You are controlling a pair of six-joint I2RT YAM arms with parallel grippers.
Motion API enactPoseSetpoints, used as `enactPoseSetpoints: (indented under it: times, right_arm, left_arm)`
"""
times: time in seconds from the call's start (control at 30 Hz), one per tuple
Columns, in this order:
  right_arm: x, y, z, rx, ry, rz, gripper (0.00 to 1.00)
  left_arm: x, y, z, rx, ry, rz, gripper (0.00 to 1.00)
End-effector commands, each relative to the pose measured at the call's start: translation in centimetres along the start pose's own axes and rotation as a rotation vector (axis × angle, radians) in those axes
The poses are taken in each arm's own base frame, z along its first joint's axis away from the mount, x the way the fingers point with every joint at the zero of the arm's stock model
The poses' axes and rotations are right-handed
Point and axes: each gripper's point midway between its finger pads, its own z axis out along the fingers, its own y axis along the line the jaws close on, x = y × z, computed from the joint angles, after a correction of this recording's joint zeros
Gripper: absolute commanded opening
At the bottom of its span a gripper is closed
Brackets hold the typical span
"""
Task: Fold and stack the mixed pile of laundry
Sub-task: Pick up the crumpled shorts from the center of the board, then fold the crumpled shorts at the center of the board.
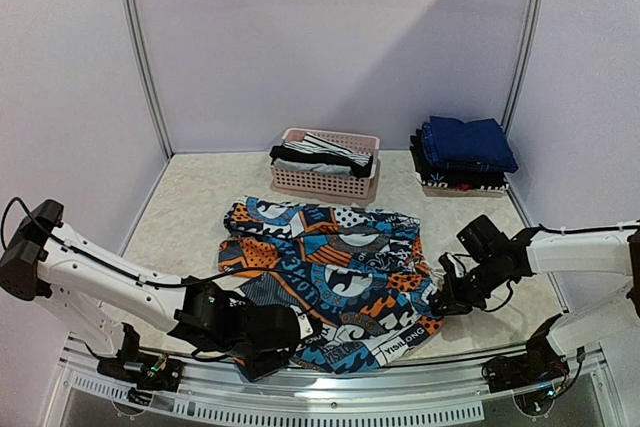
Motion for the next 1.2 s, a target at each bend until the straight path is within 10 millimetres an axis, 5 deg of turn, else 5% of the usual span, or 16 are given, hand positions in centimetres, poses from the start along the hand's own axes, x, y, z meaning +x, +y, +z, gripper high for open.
enactPoseSetpoints:
  times: [0.0, 0.23, 0.57, 0.87, 1.0, 1.17]
  right_arm:
    - [-0.2, -0.6, -1.5, 0.071, -0.035, -0.013, 0.00]
    - [-0.9, -0.2, -3.5, 0.083, -0.110, -0.004, 0.00]
    - [-3.7, 3.2, -7.5, 0.036, -0.238, -0.046, 0.00]
    - [-6.5, 5.7, -8.9, 0.038, -0.265, -0.080, 0.00]
    - [-6.9, 5.2, -8.7, 0.090, -0.245, -0.083, 0.00]
    - [-6.8, 2.5, -10.1, 0.187, -0.287, -0.042, 0.00]
  left_arm:
    - [0.3, 1.6, -1.0, -0.048, 0.008, -0.041, 0.00]
    - [0.0, 3.9, -2.4, -0.082, -0.010, -0.105, 0.00]
    - [-2.7, 8.2, -5.0, -0.138, -0.080, -0.217, 0.00]
    - [-4.9, 12.8, -9.2, -0.198, -0.162, -0.322, 0.00]
    - [-4.3, 12.5, -9.2, -0.178, -0.098, -0.305, 0.00]
    - [-2.8, 9.5, -7.0, -0.063, 0.000, -0.291, 0.05]
